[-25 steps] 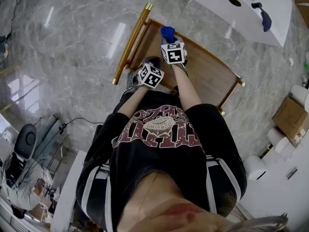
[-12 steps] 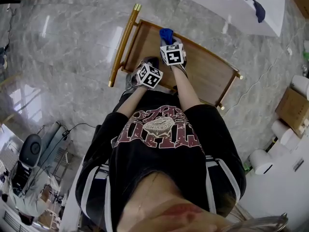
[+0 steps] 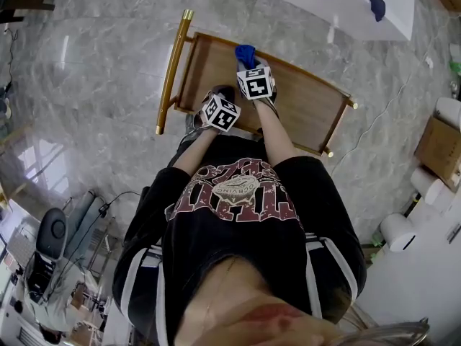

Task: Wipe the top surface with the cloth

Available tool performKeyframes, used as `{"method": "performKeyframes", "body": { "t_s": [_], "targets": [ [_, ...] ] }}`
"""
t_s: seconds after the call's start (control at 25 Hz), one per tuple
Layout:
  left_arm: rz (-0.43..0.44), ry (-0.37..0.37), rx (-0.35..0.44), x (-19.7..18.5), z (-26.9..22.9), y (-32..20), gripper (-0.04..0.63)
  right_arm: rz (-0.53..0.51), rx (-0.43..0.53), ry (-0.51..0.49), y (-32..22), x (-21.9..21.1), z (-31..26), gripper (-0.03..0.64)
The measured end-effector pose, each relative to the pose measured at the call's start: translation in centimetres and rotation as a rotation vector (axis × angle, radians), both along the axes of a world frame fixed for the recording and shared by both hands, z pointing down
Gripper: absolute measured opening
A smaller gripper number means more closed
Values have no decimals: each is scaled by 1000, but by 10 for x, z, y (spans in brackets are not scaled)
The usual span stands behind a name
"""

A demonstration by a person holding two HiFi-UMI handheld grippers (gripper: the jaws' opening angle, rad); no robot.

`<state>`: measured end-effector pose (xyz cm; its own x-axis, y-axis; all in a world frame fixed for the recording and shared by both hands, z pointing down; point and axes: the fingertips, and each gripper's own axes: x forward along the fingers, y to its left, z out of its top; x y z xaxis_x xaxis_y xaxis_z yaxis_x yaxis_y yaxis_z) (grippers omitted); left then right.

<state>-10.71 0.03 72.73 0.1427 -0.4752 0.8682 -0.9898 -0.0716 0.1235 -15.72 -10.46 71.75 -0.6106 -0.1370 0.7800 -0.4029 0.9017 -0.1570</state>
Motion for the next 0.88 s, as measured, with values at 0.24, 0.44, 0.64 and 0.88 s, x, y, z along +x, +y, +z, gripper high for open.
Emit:
{"method": "performKeyframes", "body": {
  "t_s": [0.24, 0.44, 0.64, 0.88],
  "targets": [
    [35, 6, 3, 14, -1, -12, 49, 26, -4, 3, -9, 19, 0, 64],
    [74, 14, 4, 28, -2, -22, 49, 56, -6, 6, -17, 40, 1, 64],
    [102, 14, -4, 39, -1, -29, 49, 87, -7, 14, -24, 60, 2, 64],
    [138, 9, -16, 54, 0, -33, 49, 121, -14, 18, -33, 84, 1, 64]
  ]
}}
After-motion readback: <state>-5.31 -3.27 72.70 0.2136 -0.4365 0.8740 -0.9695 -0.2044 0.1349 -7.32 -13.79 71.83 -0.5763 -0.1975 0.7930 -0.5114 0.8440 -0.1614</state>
